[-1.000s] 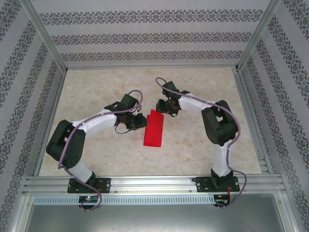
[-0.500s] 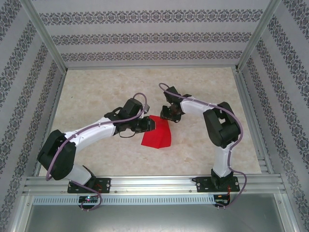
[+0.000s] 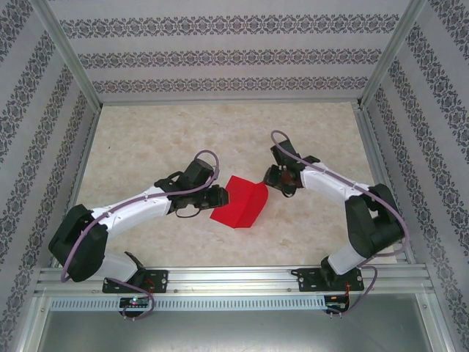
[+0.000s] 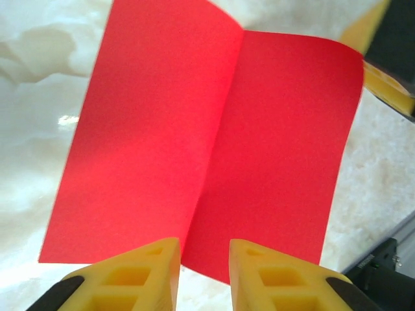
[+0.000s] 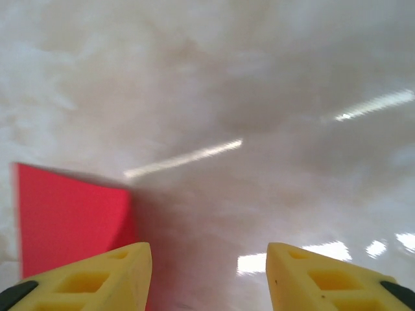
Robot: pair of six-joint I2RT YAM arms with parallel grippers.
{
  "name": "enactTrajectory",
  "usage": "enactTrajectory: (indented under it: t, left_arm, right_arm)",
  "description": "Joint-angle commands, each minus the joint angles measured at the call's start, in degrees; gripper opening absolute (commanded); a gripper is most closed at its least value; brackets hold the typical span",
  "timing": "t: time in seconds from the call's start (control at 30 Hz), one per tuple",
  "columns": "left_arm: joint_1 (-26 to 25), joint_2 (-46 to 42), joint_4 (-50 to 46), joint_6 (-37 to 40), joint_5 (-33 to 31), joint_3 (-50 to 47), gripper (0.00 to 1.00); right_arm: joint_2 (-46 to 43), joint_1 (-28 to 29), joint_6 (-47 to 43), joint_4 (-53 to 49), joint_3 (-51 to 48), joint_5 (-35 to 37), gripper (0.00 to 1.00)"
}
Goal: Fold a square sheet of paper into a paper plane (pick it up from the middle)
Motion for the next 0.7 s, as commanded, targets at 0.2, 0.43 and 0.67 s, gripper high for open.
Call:
enactTrajectory:
  t: [0.2,0.43,0.67]
  left_arm:
    - [-0.6,0.9,-2.3,0.2,-4.4,-0.3,0.28]
    - [-0.4,5.7,-1.7,1.3,-2.8,1.9,0.26]
    - [0.3,1.5,-8.9,2.6,-9.6,5.1,0.24]
  right_arm:
    - [-10.5,-1.2,3.7,-3.5,-12.5,-0.8,0.54]
    - [-17.1,0.6,4.6,-1.3,-17.4,-5.4,0.48]
    - [-11.3,7.6,0.0,10.1,-12.6,-17.3,0.43]
